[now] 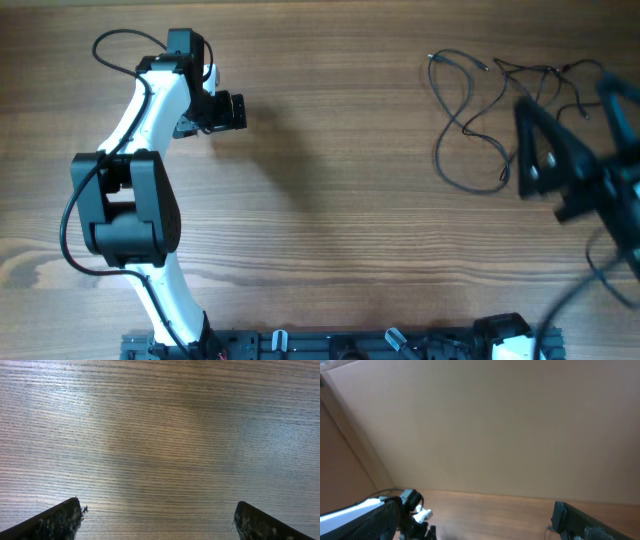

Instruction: Untangle cables

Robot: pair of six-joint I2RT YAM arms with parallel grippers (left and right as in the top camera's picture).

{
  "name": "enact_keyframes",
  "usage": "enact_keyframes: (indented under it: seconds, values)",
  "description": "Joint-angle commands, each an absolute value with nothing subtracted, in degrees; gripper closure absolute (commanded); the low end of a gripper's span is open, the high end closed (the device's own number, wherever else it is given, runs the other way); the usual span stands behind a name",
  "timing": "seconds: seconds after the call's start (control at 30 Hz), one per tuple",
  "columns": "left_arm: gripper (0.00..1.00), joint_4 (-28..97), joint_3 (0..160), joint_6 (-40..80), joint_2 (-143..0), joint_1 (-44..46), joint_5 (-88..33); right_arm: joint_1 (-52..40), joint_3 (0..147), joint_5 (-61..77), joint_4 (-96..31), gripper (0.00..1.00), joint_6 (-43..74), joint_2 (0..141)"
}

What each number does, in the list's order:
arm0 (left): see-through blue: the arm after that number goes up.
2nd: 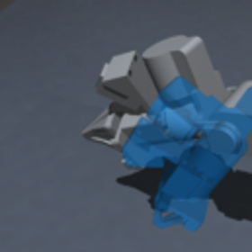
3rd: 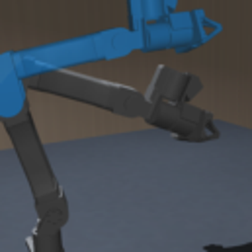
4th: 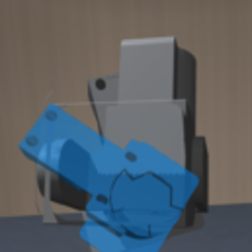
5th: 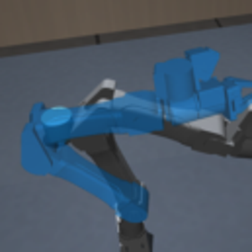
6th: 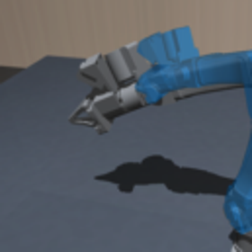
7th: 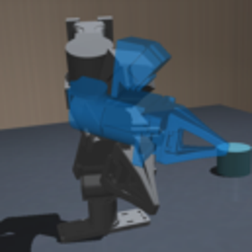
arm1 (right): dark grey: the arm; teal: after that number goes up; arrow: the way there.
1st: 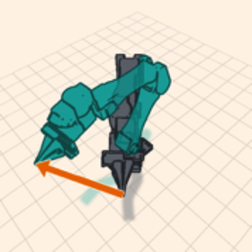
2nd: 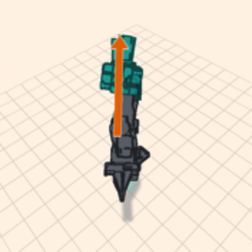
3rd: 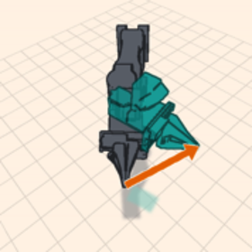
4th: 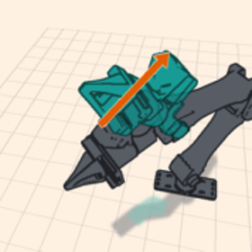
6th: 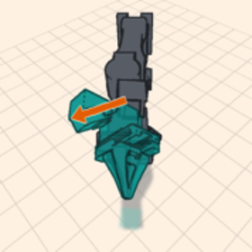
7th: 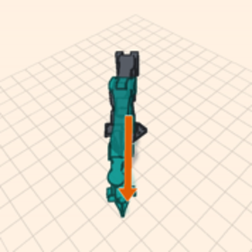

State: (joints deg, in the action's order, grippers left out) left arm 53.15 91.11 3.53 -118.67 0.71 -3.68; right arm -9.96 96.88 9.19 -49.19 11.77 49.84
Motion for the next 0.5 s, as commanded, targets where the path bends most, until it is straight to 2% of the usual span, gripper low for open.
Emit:
enact_keyframes:
  seconds: [0.0, 0.47]
  values:
    - [0.00, 53.2, 90.6, 3.6, -118.9, 0.9, -3.1, -10.2, 97.0, 5.1, -52.7, 0.00, 12.0, 45.5]
    - [0.00, 53.2, 90.6, 3.6, -118.9, 0.9, -3.1, -10.0, 97.0, 4.5, -61.8, 0.00, 10.5, 32.4]
